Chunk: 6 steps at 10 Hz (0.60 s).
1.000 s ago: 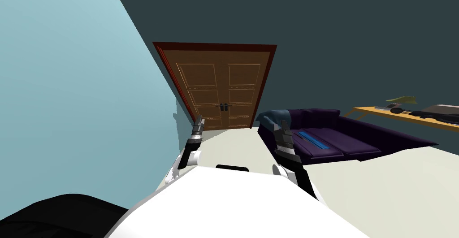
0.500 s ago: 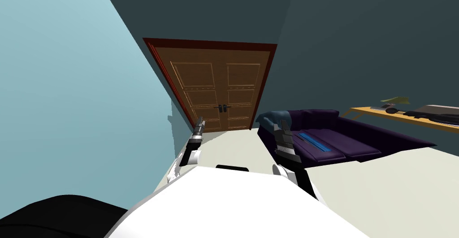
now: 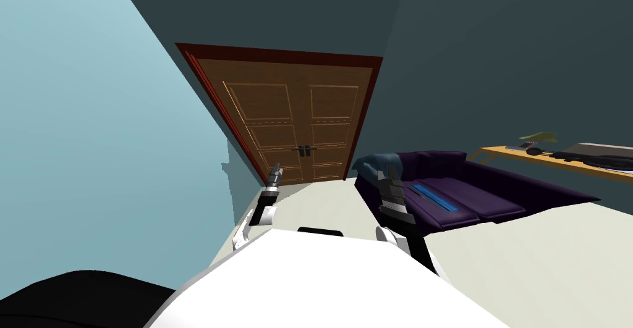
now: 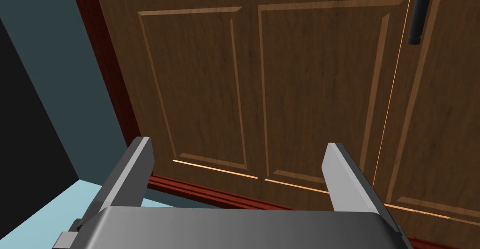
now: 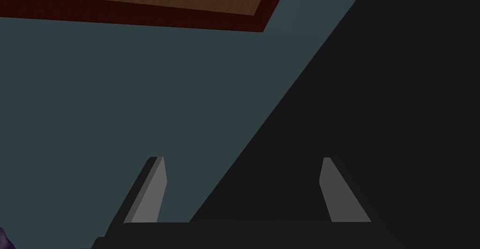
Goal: Pull the door open
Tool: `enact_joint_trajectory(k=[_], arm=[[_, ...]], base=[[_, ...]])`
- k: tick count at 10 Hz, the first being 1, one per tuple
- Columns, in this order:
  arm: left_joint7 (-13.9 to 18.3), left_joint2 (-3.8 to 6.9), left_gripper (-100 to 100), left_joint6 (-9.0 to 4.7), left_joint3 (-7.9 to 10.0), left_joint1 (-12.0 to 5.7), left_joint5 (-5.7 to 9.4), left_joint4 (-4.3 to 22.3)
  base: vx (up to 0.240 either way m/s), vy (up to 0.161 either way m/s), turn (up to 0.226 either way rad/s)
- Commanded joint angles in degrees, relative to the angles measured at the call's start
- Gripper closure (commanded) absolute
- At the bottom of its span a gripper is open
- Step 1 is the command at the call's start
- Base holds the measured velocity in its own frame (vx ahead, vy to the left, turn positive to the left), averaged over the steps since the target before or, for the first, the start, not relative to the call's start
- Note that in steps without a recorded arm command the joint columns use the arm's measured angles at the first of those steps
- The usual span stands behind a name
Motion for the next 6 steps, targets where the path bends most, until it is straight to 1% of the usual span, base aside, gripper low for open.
enact_joint_trajectory(k=[1,2,4,6], arm=[[0.57,0.62,-100,0.25,0.53,-0.69,0.47,1.76],[1.06,1.15,-100,0.55,1.02,-1.47,0.96,3.82],[1.55,1.69,-100,0.86,1.51,-2.25,1.45,5.89],[2.05,2.21,-100,1.16,2.0,-3.03,1.93,7.96]], base=[[0.086,0.005,-0.035],[0.135,-0.016,-0.07],[0.128,-0.01,-0.036],[0.098,-0.009,-0.043]])
